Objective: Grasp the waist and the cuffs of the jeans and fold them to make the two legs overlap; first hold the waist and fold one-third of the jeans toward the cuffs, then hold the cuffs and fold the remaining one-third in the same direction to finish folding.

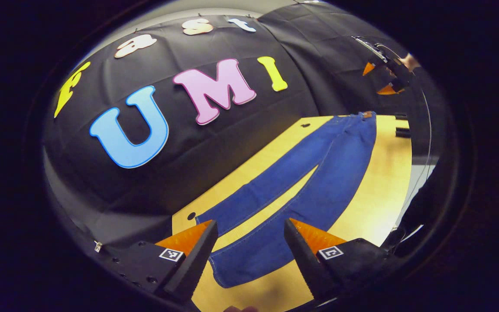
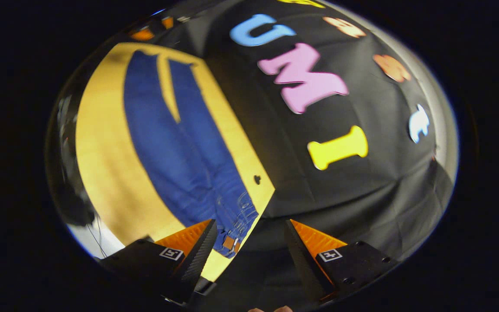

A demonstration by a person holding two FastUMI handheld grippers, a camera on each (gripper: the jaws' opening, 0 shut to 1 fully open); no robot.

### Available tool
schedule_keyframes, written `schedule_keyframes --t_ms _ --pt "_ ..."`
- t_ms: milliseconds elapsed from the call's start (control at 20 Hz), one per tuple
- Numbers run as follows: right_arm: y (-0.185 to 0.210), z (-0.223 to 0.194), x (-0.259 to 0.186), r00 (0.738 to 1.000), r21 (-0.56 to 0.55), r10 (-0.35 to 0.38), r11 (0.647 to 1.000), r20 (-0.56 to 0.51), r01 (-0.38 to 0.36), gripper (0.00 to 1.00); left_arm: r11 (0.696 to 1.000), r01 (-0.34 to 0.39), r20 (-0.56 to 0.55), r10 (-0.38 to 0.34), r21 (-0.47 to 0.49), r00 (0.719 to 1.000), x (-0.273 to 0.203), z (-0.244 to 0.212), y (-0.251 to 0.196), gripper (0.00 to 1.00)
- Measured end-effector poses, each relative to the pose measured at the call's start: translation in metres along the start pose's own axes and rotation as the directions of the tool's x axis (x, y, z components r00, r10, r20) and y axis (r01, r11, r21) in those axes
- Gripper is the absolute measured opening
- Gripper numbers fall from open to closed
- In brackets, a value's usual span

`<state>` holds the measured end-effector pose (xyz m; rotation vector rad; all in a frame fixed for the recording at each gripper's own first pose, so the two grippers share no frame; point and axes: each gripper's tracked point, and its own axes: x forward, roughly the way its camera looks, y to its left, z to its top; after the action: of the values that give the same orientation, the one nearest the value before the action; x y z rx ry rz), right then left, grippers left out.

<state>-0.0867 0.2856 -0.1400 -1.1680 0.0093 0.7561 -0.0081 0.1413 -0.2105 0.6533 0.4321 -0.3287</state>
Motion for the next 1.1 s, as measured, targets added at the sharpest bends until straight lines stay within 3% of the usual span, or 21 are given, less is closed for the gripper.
schedule_keyframes --t_ms 200,350,550,700,850,900,950,1000,1100 --pt "0.051 -0.025 0.043 0.985 -0.183 0.171 0.968 -0.03 -0.174 0.96 0.979 0.094 -0.121 -0.073 0.18 0.99 0.022 -0.049 -0.006 0.97" --pt "0.073 -0.06 0.074 0.962 -0.194 0.259 0.943 -0.088 -0.271 0.96 0.938 0.198 -0.202 -0.143 0.286 0.969 0.041 -0.077 -0.013 0.96" --pt "0.092 -0.095 0.107 0.93 -0.201 0.341 0.91 -0.139 -0.363 0.97 0.878 0.329 -0.347 -0.206 0.347 0.915 0.055 -0.118 -0.018 0.97" --pt "0.106 -0.111 0.122 0.908 -0.215 0.388 0.884 -0.158 -0.415 0.97 0.83 0.431 -0.461 -0.247 0.353 0.852 0.061 -0.146 -0.021 0.97" --pt "0.104 -0.111 0.13 0.904 -0.195 0.404 0.884 -0.14 -0.425 0.94 0.737 0.552 -0.546 -0.298 0.389 0.783 0.053 -0.17 -0.032 0.97" --pt "0.103 -0.112 0.131 0.902 -0.184 0.406 0.885 -0.143 -0.428 0.94 0.71 0.578 -0.566 -0.302 0.403 0.767 0.051 -0.176 -0.033 0.97" --pt "0.102 -0.111 0.133 0.904 -0.181 0.402 0.888 -0.146 -0.423 0.94 0.692 0.585 -0.563 -0.305 0.423 0.768 0.055 -0.179 -0.032 0.97" --pt "0.101 -0.11 0.134 0.905 -0.181 0.398 0.889 -0.149 -0.421 0.94 0.687 0.589 -0.568 -0.305 0.425 0.765 0.056 -0.181 -0.029 0.95" --pt "0.1 -0.111 0.137 0.909 -0.187 0.384 0.893 -0.161 -0.41 0.94 0.71 0.584 -0.583 -0.298 0.394 0.756 0.052 -0.183 -0.025 0.94"
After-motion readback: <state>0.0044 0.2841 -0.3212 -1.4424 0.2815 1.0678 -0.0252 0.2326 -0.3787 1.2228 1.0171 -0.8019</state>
